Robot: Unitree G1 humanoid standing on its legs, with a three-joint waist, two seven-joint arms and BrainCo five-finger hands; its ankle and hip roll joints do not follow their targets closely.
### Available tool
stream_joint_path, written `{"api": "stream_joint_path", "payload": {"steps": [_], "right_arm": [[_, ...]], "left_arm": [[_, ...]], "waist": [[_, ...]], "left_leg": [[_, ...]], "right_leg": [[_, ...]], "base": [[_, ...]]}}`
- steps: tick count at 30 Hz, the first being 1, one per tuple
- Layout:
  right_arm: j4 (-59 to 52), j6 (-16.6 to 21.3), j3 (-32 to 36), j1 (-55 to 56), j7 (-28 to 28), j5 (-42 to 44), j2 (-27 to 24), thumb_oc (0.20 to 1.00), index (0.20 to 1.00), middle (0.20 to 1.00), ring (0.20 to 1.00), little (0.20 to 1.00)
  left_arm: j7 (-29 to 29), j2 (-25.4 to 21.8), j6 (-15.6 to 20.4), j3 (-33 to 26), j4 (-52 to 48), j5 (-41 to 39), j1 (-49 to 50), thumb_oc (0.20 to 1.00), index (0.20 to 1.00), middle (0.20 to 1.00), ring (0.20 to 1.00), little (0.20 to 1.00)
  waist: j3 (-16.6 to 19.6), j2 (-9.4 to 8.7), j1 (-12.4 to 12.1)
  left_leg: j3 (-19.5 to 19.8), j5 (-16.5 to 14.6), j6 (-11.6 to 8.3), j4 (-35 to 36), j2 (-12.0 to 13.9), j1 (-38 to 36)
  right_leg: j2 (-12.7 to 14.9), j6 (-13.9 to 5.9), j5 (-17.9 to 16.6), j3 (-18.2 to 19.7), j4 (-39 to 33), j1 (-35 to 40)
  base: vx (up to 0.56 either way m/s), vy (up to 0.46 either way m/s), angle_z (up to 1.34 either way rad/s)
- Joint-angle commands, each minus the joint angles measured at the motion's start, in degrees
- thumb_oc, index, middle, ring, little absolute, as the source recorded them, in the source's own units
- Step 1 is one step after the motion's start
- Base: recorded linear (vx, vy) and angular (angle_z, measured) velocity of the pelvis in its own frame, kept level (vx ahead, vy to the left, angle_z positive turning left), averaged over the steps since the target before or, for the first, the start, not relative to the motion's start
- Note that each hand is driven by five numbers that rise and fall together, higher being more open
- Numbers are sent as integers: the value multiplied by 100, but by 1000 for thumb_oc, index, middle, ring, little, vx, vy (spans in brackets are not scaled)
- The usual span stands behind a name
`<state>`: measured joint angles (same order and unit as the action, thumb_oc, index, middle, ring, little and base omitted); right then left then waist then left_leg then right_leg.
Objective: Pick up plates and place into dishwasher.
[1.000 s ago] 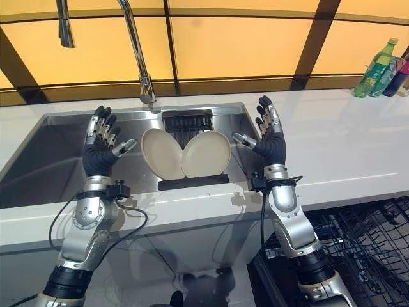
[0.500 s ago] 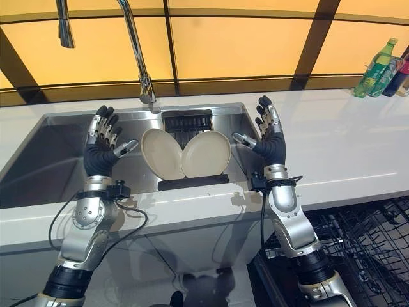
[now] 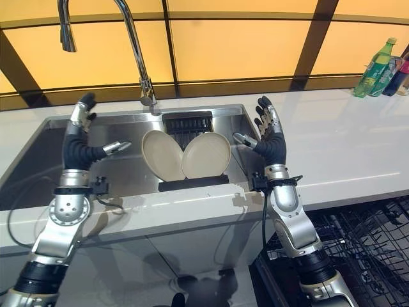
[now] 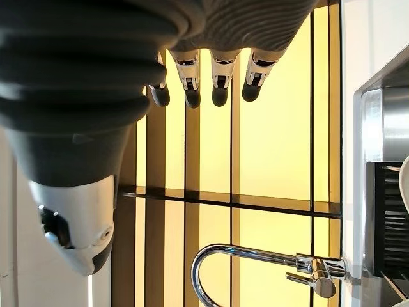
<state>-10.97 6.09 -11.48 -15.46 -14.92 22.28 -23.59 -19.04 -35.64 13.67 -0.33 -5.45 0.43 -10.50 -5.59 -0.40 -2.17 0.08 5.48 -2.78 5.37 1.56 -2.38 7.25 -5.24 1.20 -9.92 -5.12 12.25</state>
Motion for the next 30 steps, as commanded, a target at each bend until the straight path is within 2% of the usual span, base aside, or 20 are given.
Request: {"api": "stream_joint_path", "payload": {"steps": [1,8,14,18,26,30], "right_arm": [[-81,239,121,-86,103,162,-174,1000,1000,1000,1000,1000],[-30,167,148,-46,154,307,-355,1000,1000,1000,1000,1000],[14,183,109,-11,183,382,-484,1000,1000,1000,1000,1000],[54,179,62,7,188,458,-596,1000,1000,1000,1000,1000],[165,235,-24,112,171,516,-708,1000,1000,1000,1000,1000],[194,264,-139,131,140,597,-832,1000,1000,1000,1000,1000]], "left_arm": [[-270,-441,448,-166,638,758,-473,1000,1000,1000,1000,1000],[-531,-1271,662,-129,1193,1774,-632,1000,1000,1000,1000,1000],[-629,-1928,768,226,1540,2604,-796,1000,1000,1000,1000,1000],[-653,-2307,894,716,1726,3061,-958,1000,1000,1000,1000,1000],[-846,-2649,1227,1606,1894,4229,-1246,1000,1000,1000,1000,1000],[-784,-2947,1426,2307,1920,5006,-1478,1000,1000,1000,1000,1000]], "waist": [[496,100,43],[531,151,114],[546,185,180],[545,208,232],[498,214,331],[457,235,403]], "left_leg": [[-273,-441,-353,-71,450,-324],[-329,-444,-316,-59,381,-285],[-415,-462,-265,-52,303,-265],[-465,-475,-228,-54,258,-254],[-556,-517,-145,-54,176,-261],[-598,-528,-112,-49,141,-251]], "right_leg": [[336,-317,-285,68,136,-523],[416,-368,-316,121,141,-596],[504,-426,-334,168,188,-665],[558,-468,-341,198,244,-717],[633,-534,-346,297,329,-792],[669,-570,-364,342,371,-854]], "base": [[60,69,1],[61,81,0],[65,85,-4],[78,73,-3],[83,56,-1],[72,49,-2]]}}
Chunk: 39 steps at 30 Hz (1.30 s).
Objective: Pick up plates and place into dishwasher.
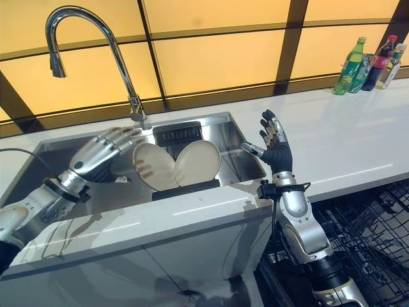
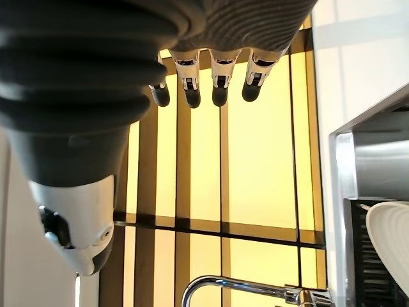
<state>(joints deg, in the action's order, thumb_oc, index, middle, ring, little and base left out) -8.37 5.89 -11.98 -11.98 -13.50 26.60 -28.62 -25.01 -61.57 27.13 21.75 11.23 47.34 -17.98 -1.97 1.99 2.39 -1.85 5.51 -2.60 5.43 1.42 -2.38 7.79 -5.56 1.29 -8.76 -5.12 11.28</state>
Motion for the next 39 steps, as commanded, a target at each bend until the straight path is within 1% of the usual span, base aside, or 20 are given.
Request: {"api": "stream_joint_path", "payload": {"steps": [1,4,7,10,14,18,19,23,30,34,39], "right_arm": [[-33,321,-142,-222,-22,199,-373,1000,1000,1000,1000,1000],[37,393,-197,-178,-61,231,-442,1000,1000,1000,1000,1000],[66,412,-202,-134,-47,280,-506,1000,1000,1000,1000,1000],[43,391,-207,-105,-34,284,-539,1000,1000,1000,1000,1000],[35,329,-188,-64,-38,277,-587,1000,1000,1000,1000,1000],[100,272,-162,-169,9,345,-692,1000,1000,1000,1000,1000],[101,246,-150,-199,25,356,-722,1000,1000,1000,1000,1000],[155,254,-134,-236,75,343,-754,1000,1000,1000,1000,1000],[170,202,-122,-361,83,259,-794,1000,1000,1000,1000,1000],[152,215,-71,-269,169,220,-796,1000,1000,1000,1000,1000],[145,194,-115,-349,92,165,-790,1000,1000,1000,1000,1000]], "left_arm": [[-212,-431,74,289,304,369,-769,1000,1000,1000,1000,1000],[-313,-544,4,542,445,438,-815,1000,1000,1000,1000,1000],[-439,-597,-57,628,509,597,-801,1000,1000,1000,1000,1000],[-449,-606,-144,628,519,599,-779,1000,1000,1000,1000,1000],[-571,-512,-254,576,656,805,-708,1000,1000,1000,1000,1000],[-717,-402,-621,573,868,982,-749,1000,1000,1000,1000,1000],[-713,-375,-758,571,919,1016,-783,1000,1000,1000,1000,1000],[-761,-259,-1011,567,1149,1075,-912,1000,1000,1000,1000,1000],[-763,-4,-1273,723,1396,1291,-1119,1000,1000,1000,1000,1000],[-803,102,-1336,701,1478,1464,-1071,1000,1000,1000,1000,1000],[-924,226,-1474,818,1641,1530,-1267,1000,1000,1000,1000,1000]], "waist": [[80,0,-29],[44,8,1],[15,13,22],[-22,14,28],[-79,23,44],[-193,61,87],[-230,75,104],[-365,113,161],[-584,161,287],[-641,167,357],[-758,167,440]], "left_leg": [[-419,-537,-120,-54,146,-253],[-448,-549,-105,-56,137,-256],[-453,-552,-97,-58,126,-253],[-453,-553,-89,-68,117,-242],[-443,-555,-85,-88,100,-221],[-412,-545,-85,-108,67,-133],[-407,-536,-87,-107,59,-108],[-413,-519,-89,-114,34,-29],[-435,-560,-72,-110,-43,38],[-488,-572,-58,-114,-73,16],[-540,-573,-42,-120,-115,52]], "right_leg": [[627,-551,-374,244,384,-773],[648,-579,-381,278,388,-794],[650,-590,-393,309,380,-811],[650,-591,-390,337,396,-829],[667,-590,-377,373,454,-879],[696,-593,-385,457,517,-1018],[703,-593,-391,483,526,-1055],[739,-598,-403,549,545,-1148],[796,-624,-356,674,629,-1301],[833,-651,-358,738,650,-1318],[878,-674,-387,813,701,-1427]], "base": [[78,44,-9],[69,32,-7],[75,37,-3],[69,34,-2],[67,45,0],[19,67,-3],[5,71,-3],[4,63,-3],[9,71,-1],[41,50,-2],[-2,37,-7]]}}
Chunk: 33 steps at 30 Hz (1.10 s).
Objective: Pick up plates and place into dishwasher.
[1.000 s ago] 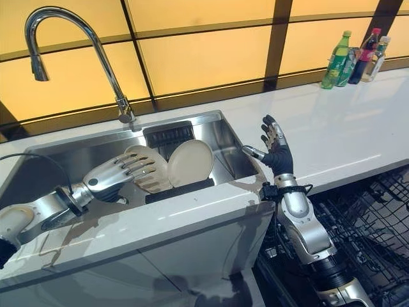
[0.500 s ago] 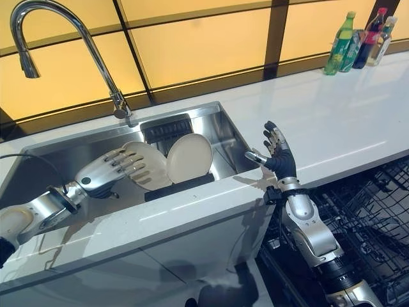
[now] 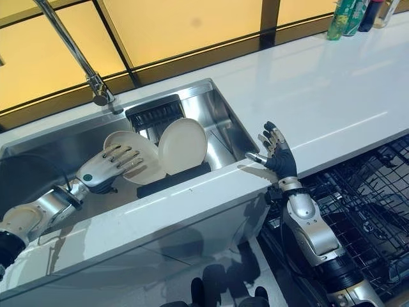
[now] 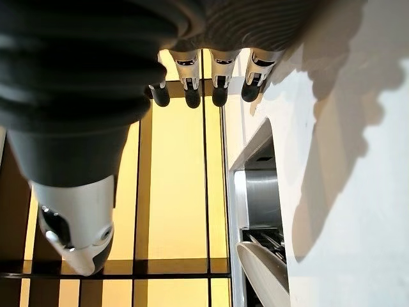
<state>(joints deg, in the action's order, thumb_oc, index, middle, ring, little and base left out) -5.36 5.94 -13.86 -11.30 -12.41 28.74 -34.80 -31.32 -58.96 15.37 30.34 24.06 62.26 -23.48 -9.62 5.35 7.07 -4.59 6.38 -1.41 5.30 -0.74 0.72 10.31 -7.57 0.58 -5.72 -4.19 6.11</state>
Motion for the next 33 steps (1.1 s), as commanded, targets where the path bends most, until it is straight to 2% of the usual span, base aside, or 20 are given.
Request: {"api": "stream_joint_path", "payload": {"steps": [1,6,7,8,9,10,12,13,23,33], "right_arm": [[-150,175,77,-456,-22,-53,-174,1000,1000,1000,1000,1000],[-190,104,149,-436,20,-91,-163,1000,1000,1000,1000,1000],[-210,94,175,-407,43,-86,-169,1000,1000,1000,1000,1000],[-226,83,194,-389,63,-82,-176,1000,1000,1000,1000,1000],[-223,91,203,-374,86,-78,-182,1000,1000,1000,1000,1000],[-244,78,210,-363,93,-81,-184,1000,1000,1000,1000,1000],[-260,40,251,-336,127,-93,-163,1000,1000,1000,1000,1000],[-249,38,268,-313,152,-99,-152,1000,1000,1000,1000,1000],[-358,-114,337,-234,172,-40,-240,1000,1000,1000,1000,1000],[-410,-126,362,-116,98,-11,-242,1000,1000,1000,1000,1000]], "left_arm": [[-318,-6,-313,-17,397,35,-776,1000,1000,1000,1000,1000],[-301,62,-315,-16,405,98,-794,1000,1000,1000,1000,1000],[-287,70,-309,-33,408,147,-772,878,878,878,878,878],[-271,74,-309,-43,412,171,-761,652,652,652,652,652],[-257,76,-318,-44,417,176,-754,555,555,555,555,555],[-234,76,-329,-44,415,182,-755,498,498,498,498,498],[-232,76,-279,-77,454,230,-733,316,316,316,316,316],[-229,66,-245,-105,465,260,-710,200,200,200,200,200],[72,-90,-138,-227,274,220,-511,200,200,200,200,200],[93,-192,-52,-353,163,346,-359,200,200,200,200,200]], "waist": [[-26,-165,-2],[-80,-131,52],[-83,-126,64],[-83,-120,78],[-82,-113,87],[-82,-108,96],[-67,-93,102],[-54,-85,101],[18,41,35],[83,92,-18]], "left_leg": [[-276,-661,-157,-107,92,-246],[-305,-674,-143,-98,63,-262],[-306,-675,-141,-98,59,-268],[-316,-677,-141,-98,56,-276],[-325,-683,-141,-96,52,-286],[-333,-688,-139,-95,50,-294],[-337,-699,-135,-90,40,-319],[-340,-701,-135,-87,38,-335],[-281,-644,-145,-101,11,-389],[-248,-658,-155,-83,-5,-475]], "right_leg": [[629,-475,-320,534,618,-937],[631,-477,-325,601,615,-952],[629,-476,-327,616,614,-951],[630,-476,-328,625,616,-950],[636,-476,-326,627,616,-947],[641,-475,-325,630,619,-948],[642,-471,-317,631,622,-933],[647,-471,-316,623,624,-921],[666,-432,-329,547,659,-846],[717,-448,-313,436,651,-738]], "base": [[-21,35,-9],[7,19,-4],[34,27,-1],[31,23,-3],[30,21,-5],[27,18,-5],[35,9,-4],[51,-3,-2],[14,6,-1],[-2,-3,1]]}}
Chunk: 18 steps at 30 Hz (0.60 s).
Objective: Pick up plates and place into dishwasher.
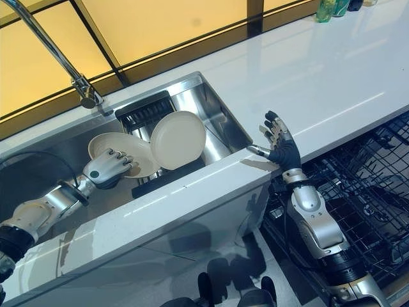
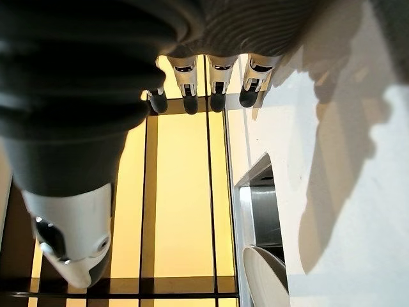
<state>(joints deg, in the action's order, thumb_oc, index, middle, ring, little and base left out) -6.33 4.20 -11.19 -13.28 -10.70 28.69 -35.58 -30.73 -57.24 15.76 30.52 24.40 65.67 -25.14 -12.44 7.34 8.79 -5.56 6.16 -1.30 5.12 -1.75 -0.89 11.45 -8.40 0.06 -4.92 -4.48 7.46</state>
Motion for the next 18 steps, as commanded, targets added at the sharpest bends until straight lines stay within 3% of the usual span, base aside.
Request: {"api": "stream_joint_path", "payload": {"steps": [1,18], "right_arm": [[-321,41,89,83,-83,-10,-156,1000,1000,1000,1000,1000],[-374,-3,175,168,-130,91,-302,1000,1000,1000,1000,1000]], "left_arm": [[44,-368,-85,-372,121,28,-193,200,200,200,200,200],[620,-694,333,-334,-198,65,-222,200,200,200,200,200]], "waist": [[371,-106,-192],[411,24,-191]], "left_leg": [[-152,-639,-167,-63,97,-320],[-87,-685,-170,-68,66,-421]], "right_leg": [[605,-368,-259,348,677,-867],[612,-385,-221,347,674,-771]], "base": [[8,-18,6],[1,-3,0]]}}
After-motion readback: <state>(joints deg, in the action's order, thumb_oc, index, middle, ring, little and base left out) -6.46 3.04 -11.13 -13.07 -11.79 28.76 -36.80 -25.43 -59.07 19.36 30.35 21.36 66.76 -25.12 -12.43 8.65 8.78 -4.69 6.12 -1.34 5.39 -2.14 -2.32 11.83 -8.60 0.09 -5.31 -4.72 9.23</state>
